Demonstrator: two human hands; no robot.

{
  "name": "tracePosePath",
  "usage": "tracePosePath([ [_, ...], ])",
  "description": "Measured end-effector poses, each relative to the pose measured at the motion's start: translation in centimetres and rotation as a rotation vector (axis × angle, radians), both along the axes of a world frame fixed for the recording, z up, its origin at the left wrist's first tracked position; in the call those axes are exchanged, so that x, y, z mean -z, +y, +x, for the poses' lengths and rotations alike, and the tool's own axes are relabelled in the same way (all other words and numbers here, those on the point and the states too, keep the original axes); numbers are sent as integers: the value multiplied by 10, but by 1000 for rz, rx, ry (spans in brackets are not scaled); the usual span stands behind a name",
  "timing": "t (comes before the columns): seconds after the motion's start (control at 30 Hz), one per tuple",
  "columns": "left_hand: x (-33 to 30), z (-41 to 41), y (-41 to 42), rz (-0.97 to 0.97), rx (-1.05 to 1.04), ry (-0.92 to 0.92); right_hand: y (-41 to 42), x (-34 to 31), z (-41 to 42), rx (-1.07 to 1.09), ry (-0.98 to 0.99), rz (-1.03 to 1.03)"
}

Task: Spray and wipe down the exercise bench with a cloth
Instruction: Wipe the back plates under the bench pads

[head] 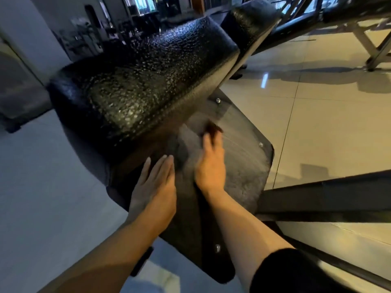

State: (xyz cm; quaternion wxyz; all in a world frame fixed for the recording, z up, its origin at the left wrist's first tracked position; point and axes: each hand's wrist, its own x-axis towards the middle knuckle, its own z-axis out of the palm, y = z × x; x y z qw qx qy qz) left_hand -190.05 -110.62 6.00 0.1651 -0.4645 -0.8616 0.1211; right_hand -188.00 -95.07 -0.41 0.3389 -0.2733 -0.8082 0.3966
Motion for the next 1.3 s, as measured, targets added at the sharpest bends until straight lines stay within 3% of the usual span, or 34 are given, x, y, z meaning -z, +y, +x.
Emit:
tracePosePath([
  [0.13, 12, 24, -14, -88, 0, 166, 11, 72, 78, 314, -204, -351],
  [0.2, 7, 37, -22, -141, -56, 113, 1, 72, 80, 381, -236, -425],
  [0.3, -6, 47, -43, 23, -66, 56, -38, 19, 36, 254, -108, -317],
  [0.4, -8, 50, -70, 130, -99, 78, -99, -37, -11, -93, 120, -32],
  [0.47, -7, 52, -81, 160, -146, 81, -117, -52, -17, -196, 100, 131],
  [0.53, -2, 58, -88, 145, -201, 37, -110, -42, -3, -161, 49, 148],
  [0.73, 10, 65, -91, 152, -174, -2, -67, 52, 87, 278, -200, -225],
  [0.87, 9, 67, -94, 152, -196, -14, -77, 36, 81, 408, -232, -468],
  [1.03, 10, 72, -103, 188, -220, 9, -145, -34, 20, -24, 89, -69],
  [1.1, 10, 75, -104, 225, -205, 25, -149, -35, 17, -142, 97, 60],
  [1.2, 15, 81, -96, 216, -184, 22, -122, -8, 39, -123, 17, 140],
  [1.3, 21, 88, -80, 167, -163, -23, -87, 40, 87, 76, -150, -37],
])
